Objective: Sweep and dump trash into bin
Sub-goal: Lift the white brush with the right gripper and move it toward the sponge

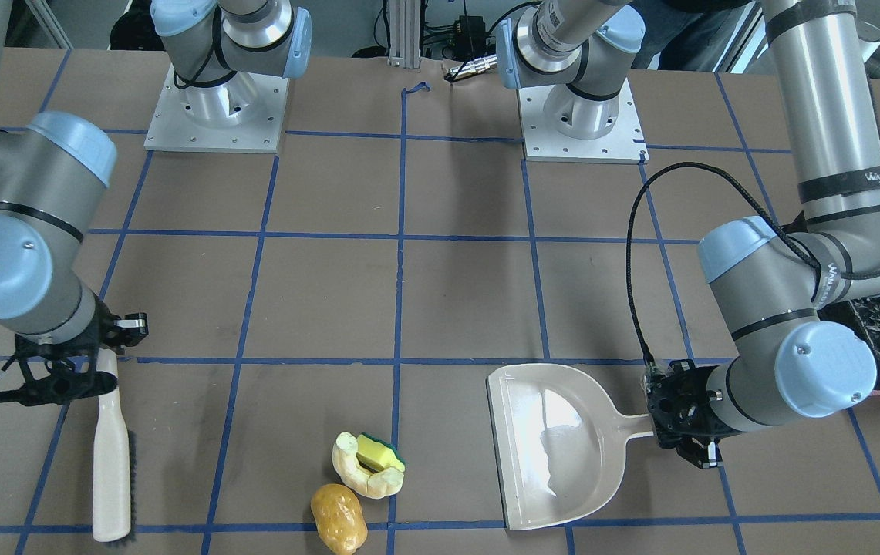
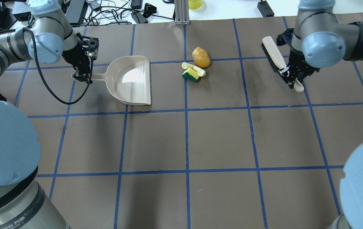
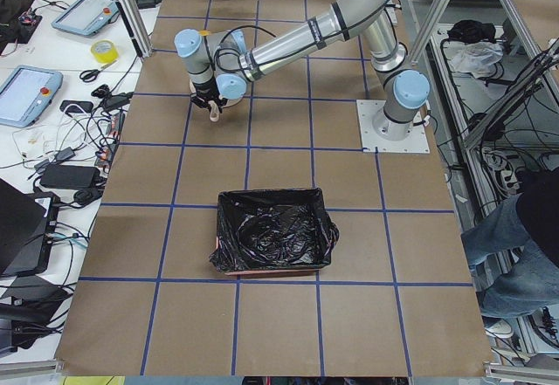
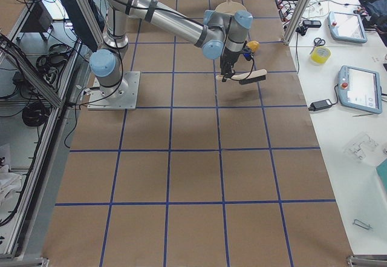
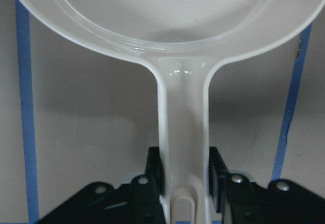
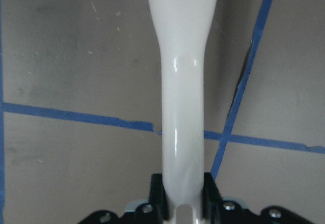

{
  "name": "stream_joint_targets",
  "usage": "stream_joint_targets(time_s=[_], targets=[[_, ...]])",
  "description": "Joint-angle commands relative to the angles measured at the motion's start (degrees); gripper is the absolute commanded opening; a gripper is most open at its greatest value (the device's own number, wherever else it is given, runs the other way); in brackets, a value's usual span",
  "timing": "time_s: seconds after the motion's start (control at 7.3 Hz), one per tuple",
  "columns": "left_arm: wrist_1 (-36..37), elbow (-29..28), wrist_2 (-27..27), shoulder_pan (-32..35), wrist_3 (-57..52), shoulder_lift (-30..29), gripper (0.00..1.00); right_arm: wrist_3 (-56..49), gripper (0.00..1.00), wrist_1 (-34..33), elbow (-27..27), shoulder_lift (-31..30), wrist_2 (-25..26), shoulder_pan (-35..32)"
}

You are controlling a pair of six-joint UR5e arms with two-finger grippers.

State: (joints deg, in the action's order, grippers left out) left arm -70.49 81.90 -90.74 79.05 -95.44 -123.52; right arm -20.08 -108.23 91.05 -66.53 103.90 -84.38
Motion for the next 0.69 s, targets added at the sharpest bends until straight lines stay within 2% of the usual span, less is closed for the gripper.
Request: stream_joint_targets(time_s=[0.0, 0.14, 0.55], targets=[[0.0, -0.2, 0.0, 0.1, 0.2, -0.2, 0.18, 7.5, 0.11, 5.4, -10.1, 7.4, 2.4, -8.1], [0.0, -0.2, -0.1, 0.1, 0.2, -0.3, 0.18, 14.0, 0.11, 7.6, -13.1, 9.7, 2.0, -10.4], [-0.1, -1.2, -0.8, 1.2, 1.4, -0.4, 0.18, 23.0, 0.11, 7.8, -14.1, 12.4, 0.4, -16.2]])
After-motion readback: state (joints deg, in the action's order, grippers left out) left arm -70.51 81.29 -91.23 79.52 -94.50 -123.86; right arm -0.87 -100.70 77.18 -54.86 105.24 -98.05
